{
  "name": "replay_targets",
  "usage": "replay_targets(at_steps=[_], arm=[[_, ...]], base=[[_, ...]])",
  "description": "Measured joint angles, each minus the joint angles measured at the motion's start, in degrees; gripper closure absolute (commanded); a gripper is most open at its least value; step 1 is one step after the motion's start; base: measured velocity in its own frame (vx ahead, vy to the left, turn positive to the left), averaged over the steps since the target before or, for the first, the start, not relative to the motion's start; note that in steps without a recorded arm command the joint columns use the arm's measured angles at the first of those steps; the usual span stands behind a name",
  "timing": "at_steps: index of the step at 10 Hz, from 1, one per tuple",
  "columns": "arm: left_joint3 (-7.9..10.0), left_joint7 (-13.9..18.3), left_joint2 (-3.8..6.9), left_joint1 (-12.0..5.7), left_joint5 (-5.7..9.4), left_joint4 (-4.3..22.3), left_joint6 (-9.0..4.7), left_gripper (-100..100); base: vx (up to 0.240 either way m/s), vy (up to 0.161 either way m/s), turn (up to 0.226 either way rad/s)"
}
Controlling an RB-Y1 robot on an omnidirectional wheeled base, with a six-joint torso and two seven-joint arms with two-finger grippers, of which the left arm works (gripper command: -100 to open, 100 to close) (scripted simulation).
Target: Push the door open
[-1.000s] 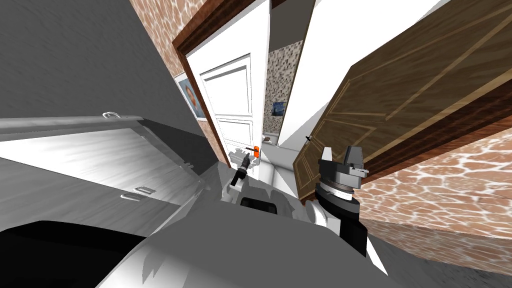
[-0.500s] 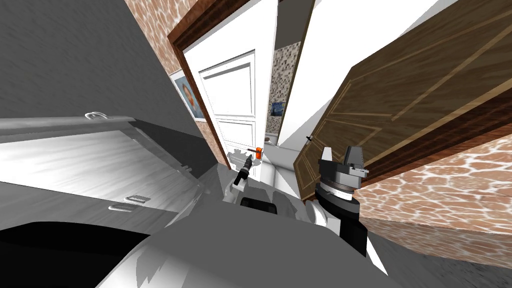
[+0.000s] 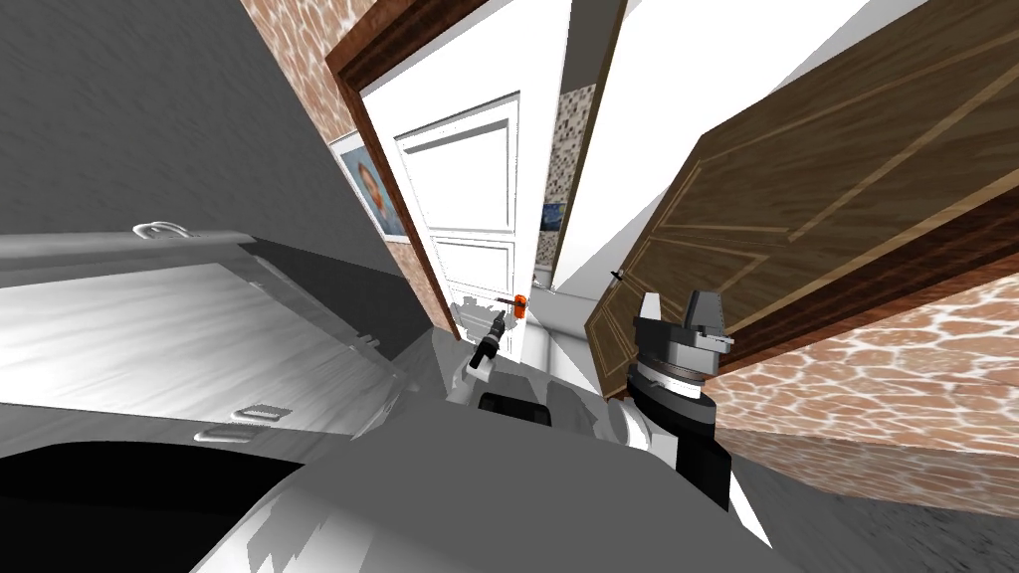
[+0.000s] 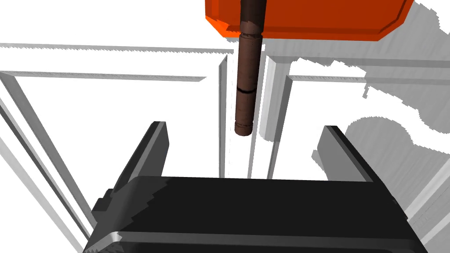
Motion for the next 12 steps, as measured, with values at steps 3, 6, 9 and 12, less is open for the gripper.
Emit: replay_targets(at_steps=[3, 6, 9, 12], arm=[[0.45, 0.0, 1.51, -0.54, 0.03, 1.1, -0.54, -100], [0.93, 0.0, 1.77, -1.01, 0.07, 2.0, -1.01, -100], [1.51, 0.1, 0.21, -1.72, 0.14, 3.4, -1.7, -100], [1.54, 0.1, 0.18, -1.81, 0.16, 3.3, -1.74, 100]], base=[[0.169, -0.028, -0.017], [0.195, -0.033, -0.023], [0.154, -0.032, -0.014], [-0.02, 0.006, -0.004]])
